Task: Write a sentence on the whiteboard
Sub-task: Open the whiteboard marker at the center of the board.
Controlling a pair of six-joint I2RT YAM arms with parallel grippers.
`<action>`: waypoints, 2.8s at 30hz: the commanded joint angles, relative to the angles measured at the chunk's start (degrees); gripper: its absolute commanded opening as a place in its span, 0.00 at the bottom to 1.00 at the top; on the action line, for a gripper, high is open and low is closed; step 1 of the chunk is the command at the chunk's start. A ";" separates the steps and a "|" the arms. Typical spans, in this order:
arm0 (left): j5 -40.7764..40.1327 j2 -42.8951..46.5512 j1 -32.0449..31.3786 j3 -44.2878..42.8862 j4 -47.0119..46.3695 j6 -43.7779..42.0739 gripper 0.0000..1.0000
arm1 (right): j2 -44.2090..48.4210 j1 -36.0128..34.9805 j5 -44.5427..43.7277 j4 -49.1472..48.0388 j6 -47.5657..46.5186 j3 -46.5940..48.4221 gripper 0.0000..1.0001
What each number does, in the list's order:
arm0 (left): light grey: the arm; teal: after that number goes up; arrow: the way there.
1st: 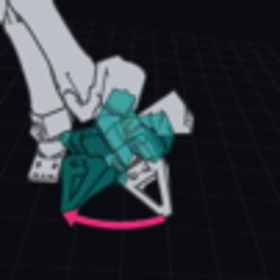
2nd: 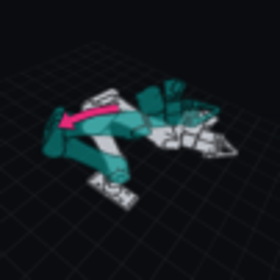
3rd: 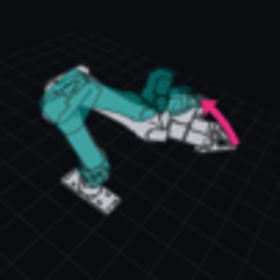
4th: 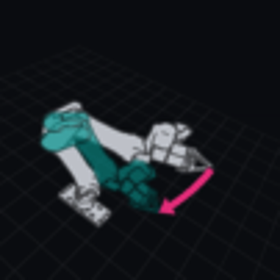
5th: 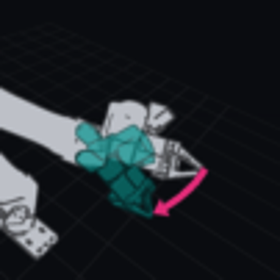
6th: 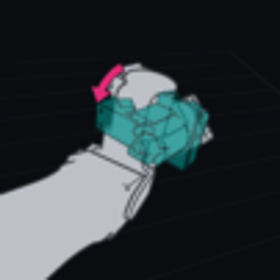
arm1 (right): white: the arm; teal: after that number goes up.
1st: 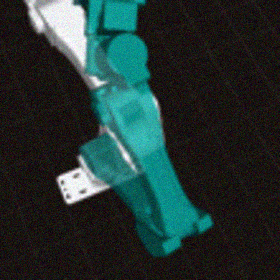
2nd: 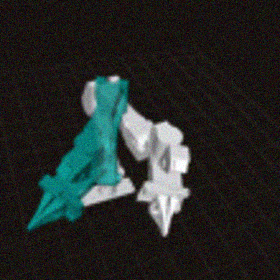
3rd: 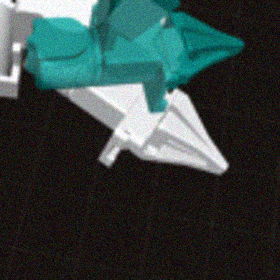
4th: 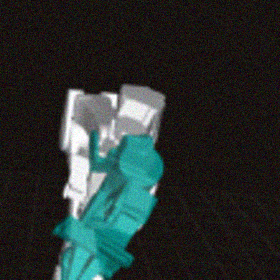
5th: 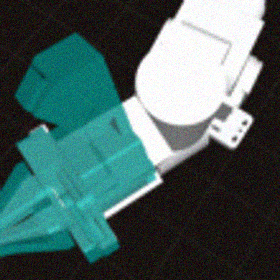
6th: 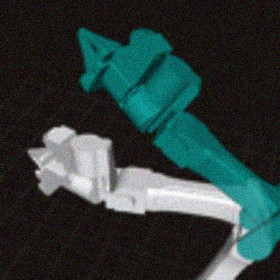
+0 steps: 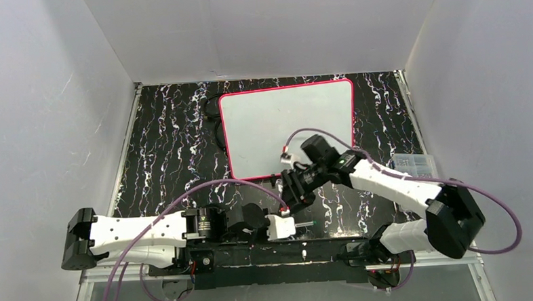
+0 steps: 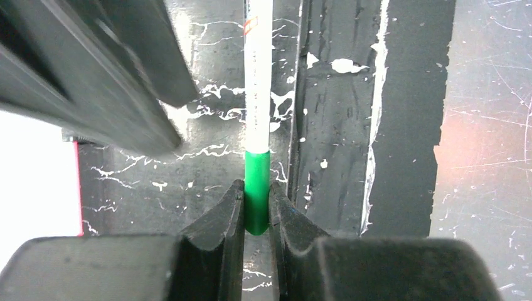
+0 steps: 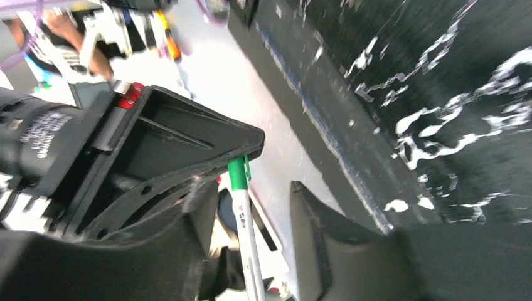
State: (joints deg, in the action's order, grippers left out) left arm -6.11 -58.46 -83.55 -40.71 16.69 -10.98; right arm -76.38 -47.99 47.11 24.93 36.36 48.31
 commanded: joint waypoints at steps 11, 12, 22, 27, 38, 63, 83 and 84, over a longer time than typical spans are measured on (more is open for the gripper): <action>18.09 3.91 18.02 -2.71 5.89 0.06 0.00 | 17.00 10.90 -4.28 -15.91 7.08 -6.51 0.88; 19.35 3.44 18.81 -3.17 6.34 0.08 0.00 | 17.43 10.94 -3.78 -16.42 7.60 -7.09 0.88; 25.77 0.03 21.38 -5.27 8.07 0.15 0.00 | 19.55 10.32 -0.37 -19.56 10.27 -11.12 0.64; 24.88 -1.40 21.82 -6.06 8.43 0.26 0.00 | 20.22 9.15 -0.25 -18.37 10.35 -11.42 0.55; 25.54 -1.47 22.54 -6.33 8.02 0.87 0.00 | 19.76 5.76 -2.14 -20.59 11.92 -13.04 0.50; 25.63 0.53 23.39 -5.78 7.46 1.12 0.00 | 20.89 4.23 -5.20 -21.82 13.44 -16.86 0.55; 27.53 0.02 23.52 -5.85 7.69 0.98 0.00 | 24.61 4.22 -5.58 -30.09 19.75 -20.12 0.48; 27.20 -0.18 23.52 -5.85 7.82 1.04 0.00 | 24.66 4.22 -5.22 -30.86 20.31 -20.37 0.45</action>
State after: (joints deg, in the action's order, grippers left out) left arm 20.38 -58.33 -60.23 -44.95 23.20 -10.00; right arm -52.84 -43.53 40.53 -0.19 54.22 28.27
